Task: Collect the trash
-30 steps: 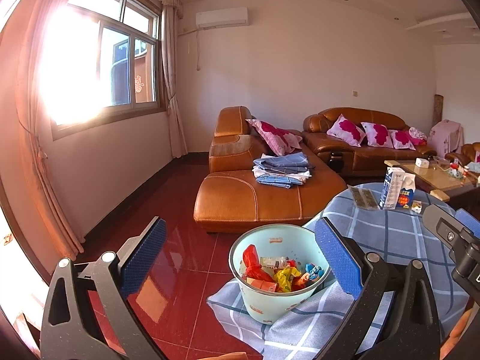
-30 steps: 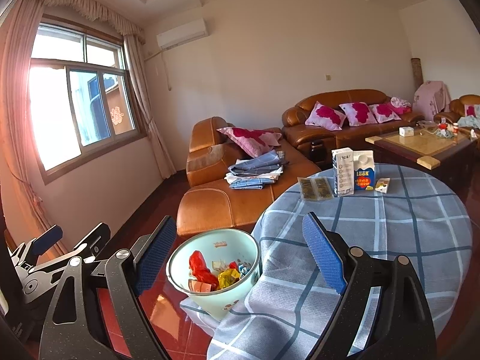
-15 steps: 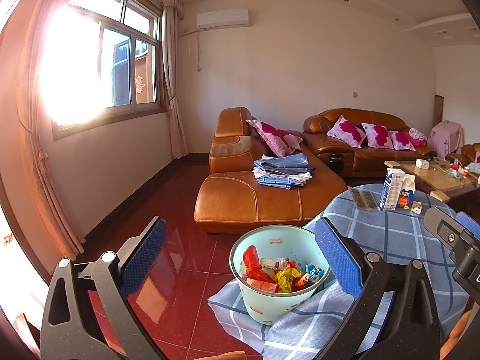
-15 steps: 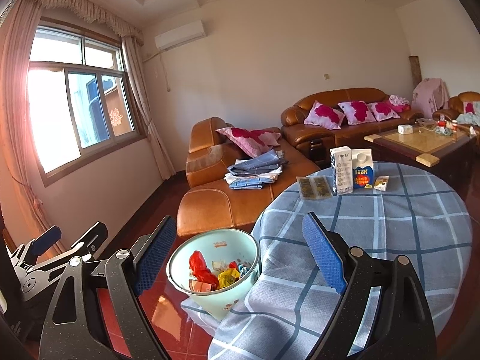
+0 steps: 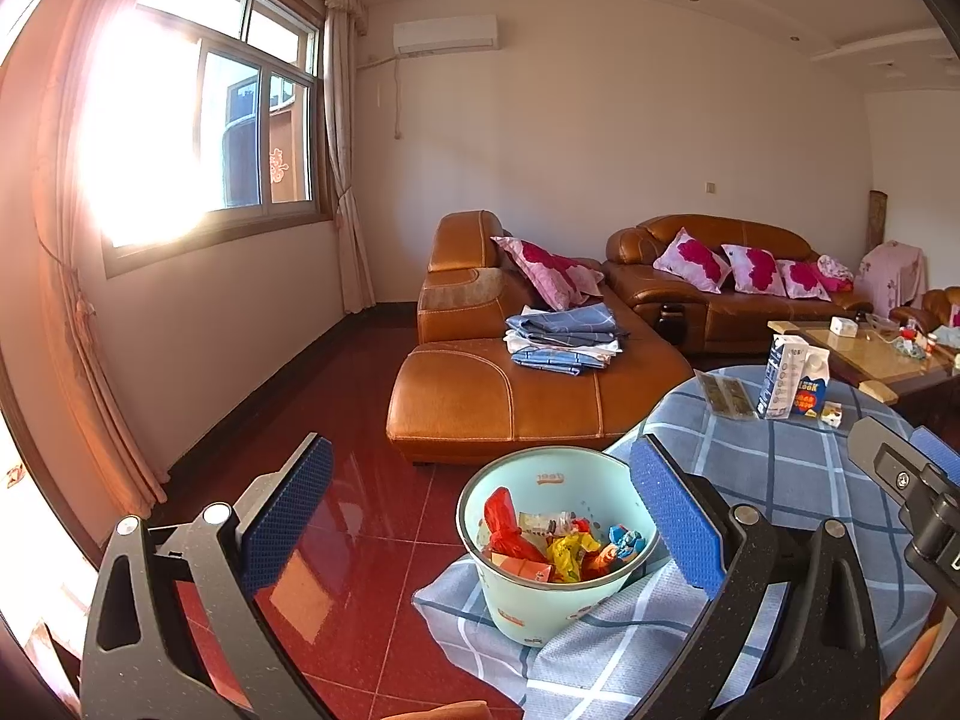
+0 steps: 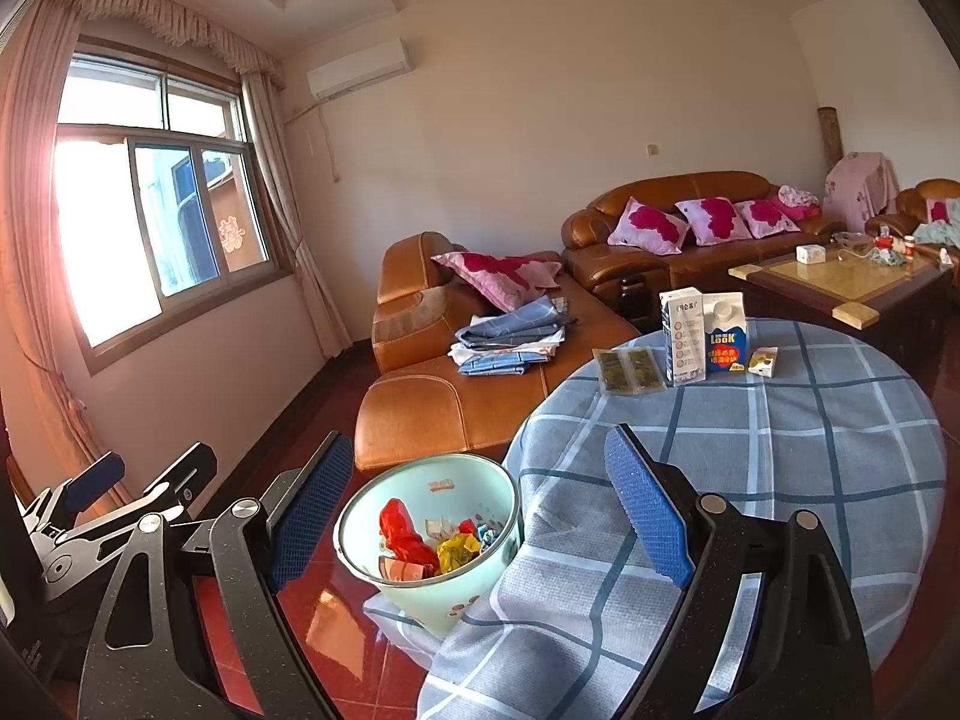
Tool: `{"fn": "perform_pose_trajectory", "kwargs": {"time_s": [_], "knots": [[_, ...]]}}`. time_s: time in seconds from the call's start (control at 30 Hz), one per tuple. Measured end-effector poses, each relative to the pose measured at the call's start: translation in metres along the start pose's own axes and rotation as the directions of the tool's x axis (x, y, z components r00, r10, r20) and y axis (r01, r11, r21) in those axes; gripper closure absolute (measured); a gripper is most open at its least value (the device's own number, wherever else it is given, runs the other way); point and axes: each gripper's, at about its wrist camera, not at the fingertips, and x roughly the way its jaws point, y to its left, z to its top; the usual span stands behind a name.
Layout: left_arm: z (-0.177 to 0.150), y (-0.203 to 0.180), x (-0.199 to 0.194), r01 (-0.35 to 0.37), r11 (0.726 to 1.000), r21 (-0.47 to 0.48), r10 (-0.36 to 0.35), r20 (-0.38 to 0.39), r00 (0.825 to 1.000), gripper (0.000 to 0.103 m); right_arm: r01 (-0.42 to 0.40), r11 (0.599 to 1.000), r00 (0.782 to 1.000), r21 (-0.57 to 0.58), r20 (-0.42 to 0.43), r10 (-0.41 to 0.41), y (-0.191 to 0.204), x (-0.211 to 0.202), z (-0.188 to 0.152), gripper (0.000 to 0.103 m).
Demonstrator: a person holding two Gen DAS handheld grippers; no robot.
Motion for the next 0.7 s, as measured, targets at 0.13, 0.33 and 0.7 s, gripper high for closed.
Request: {"fn": "perform_pose_trajectory", "kwargs": {"time_s": [0.13,0.33,0.7], "knots": [[-0.0002,-0.0002,-0.0001,-0.002,1.000,-0.002,0.002,0.000,1.000,0.006,0.001,1.000,1.000,0.004,-0.001,-0.001,-0.0004,-0.0001,-0.0003,0.018],[0.0008,-0.0015,-0.0009,-0.002,1.000,-0.008,0.002,0.007,1.000,0.006,0.003,1.000,1.000,0.007,0.000,-0.003,-0.0009,-0.0009,-0.0003,0.018],[-0.0021,0.0041,0.0024,0.058,0.997,-0.055,-0.059,-0.010,0.998,0.006,0.009,1.000,1.000,0.013,-0.014,-0.009,-0.0036,0.0000,-0.0013,0.018]]}}
